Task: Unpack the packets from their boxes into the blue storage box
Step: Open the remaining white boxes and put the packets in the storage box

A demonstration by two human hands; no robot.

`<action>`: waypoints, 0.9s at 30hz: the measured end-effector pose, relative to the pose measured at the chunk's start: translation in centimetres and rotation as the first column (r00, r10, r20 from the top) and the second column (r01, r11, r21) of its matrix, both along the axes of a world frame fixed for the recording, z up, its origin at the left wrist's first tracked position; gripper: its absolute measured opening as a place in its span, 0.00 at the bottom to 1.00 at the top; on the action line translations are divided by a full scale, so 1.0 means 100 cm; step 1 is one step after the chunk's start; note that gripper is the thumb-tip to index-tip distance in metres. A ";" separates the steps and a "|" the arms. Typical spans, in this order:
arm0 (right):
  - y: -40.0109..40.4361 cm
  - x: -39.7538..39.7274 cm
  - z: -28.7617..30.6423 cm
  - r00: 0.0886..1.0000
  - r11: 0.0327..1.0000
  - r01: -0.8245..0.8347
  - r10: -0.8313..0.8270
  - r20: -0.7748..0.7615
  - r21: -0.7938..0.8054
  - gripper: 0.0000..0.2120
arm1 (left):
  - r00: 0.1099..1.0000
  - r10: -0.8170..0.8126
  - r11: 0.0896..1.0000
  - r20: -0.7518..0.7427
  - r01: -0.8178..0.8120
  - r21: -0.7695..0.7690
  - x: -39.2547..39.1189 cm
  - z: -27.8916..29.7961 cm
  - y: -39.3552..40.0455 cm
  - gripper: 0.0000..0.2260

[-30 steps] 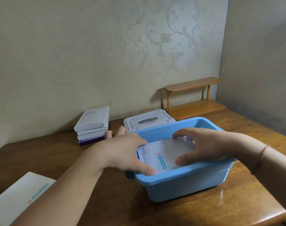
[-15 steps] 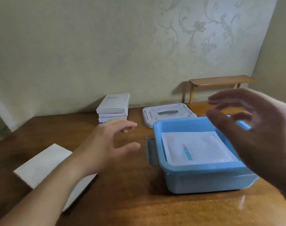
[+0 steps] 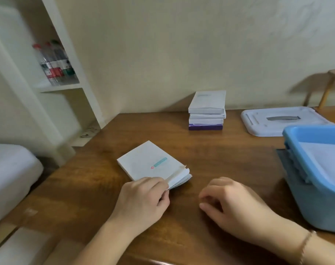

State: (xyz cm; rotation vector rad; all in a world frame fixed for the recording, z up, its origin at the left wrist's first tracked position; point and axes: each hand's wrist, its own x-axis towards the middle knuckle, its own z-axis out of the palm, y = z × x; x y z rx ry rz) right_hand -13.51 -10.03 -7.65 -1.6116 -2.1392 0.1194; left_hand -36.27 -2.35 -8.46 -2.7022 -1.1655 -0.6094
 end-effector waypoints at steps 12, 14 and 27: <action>0.052 -0.024 -0.007 0.823 0.898 -0.317 0.102 0.559 0.304 0.05 | 0.993 0.072 0.984 -0.091 -0.086 -0.158 -0.017 0.006 0.024 0.25; 0.056 -0.028 -0.007 0.768 0.881 -0.359 0.091 0.634 0.309 0.06 | 0.994 0.043 0.987 -0.098 -0.057 -0.150 -0.018 0.007 0.026 0.24; 0.069 -0.034 -0.009 0.754 0.802 -0.438 0.081 0.652 0.407 0.07 | 0.994 -0.064 0.994 -0.094 0.055 -0.096 -0.028 0.006 0.022 0.17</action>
